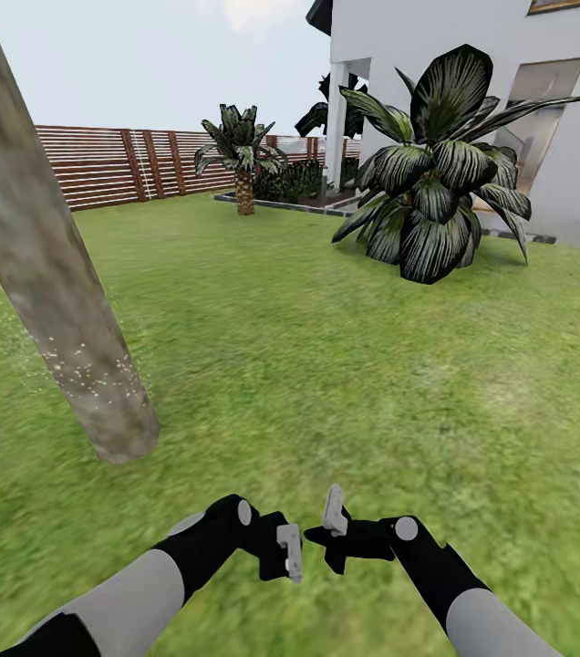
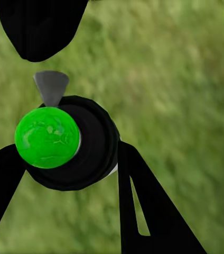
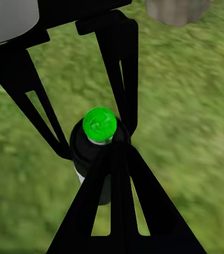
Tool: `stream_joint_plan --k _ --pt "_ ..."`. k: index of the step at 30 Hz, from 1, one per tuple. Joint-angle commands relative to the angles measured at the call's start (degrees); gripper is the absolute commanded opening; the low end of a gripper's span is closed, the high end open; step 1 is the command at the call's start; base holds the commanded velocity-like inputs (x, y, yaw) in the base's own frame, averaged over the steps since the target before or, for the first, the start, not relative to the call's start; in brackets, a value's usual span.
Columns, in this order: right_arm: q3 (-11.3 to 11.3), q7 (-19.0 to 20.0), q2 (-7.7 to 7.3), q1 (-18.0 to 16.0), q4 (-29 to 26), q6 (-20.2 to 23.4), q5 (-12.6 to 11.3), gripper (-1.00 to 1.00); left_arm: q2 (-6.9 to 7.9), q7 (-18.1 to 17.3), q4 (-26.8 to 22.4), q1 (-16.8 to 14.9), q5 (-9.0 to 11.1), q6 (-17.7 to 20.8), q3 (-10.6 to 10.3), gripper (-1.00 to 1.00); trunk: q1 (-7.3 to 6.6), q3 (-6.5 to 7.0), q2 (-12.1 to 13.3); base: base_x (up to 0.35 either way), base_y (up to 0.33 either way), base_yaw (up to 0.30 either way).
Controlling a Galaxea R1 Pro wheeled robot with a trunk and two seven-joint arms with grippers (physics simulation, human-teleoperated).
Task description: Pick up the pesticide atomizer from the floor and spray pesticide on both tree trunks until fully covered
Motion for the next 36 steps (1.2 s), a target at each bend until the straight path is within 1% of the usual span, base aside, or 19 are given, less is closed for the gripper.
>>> stream_joint_plan --k 1,18,29,32,33,34,35,36 --pt "0.01 0.00 0.00 0.00 0.00 0.00 0.00 -1.00 -0.05 0.00 -0.01 0.00 0.09 0.00 0.01 -1.00 0.00 0.00 0.00 0.000 0.000 0.000" --pt "-0.01 0.00 0.00 0.00 0.00 -0.06 0.06 -1.00 -0.10 0.07 -0.33 0.00 0.37 -0.24 0.09 -1.00 0.00 0.00 0.00 0.000 0.000 0.000" --pt "-0.01 0.00 0.00 0.00 0.01 -0.08 0.06 -1.00 -0.39 0.19 0.05 0.00 0.50 -0.35 0.44 -1.00 0.00 0.00 0.00 0.000 0.000 0.000" --pt "-0.01 0.00 0.00 0.00 0.00 -0.09 0.06 -1.00 0.29 0.31 0.13 0.00 0.30 -0.31 0.74 -1.00 0.00 0.00 0.00 0.000 0.000 0.000" --pt "-0.01 0.00 0.00 0.00 0.00 -0.09 0.06 -1.00 1.14 0.32 0.41 0.00 0.25 -0.26 0.77 -1.00 0.00 0.00 0.00 0.000 0.000 0.000" --pt "-0.01 0.00 0.00 0.00 0.04 -0.09 0.06 -1.00 2.29 0.33 0.72 0.00 0.18 -0.22 0.78 -1.00 0.00 0.00 0.00 0.000 0.000 0.000" --pt "-0.01 0.00 0.00 0.00 0.07 -0.09 0.06 -1.00 3.98 0.38 1.01 0.00 0.14 -0.18 0.77 -1.00 0.00 0.00 0.00 0.000 0.000 0.000" --pt "-0.01 0.00 -0.01 0.00 0.08 -0.09 0.06 -1.00 5.30 0.40 1.15 0.00 0.12 -0.18 0.75 -1.00 0.00 0.00 0.00 0.000 0.000 0.000"
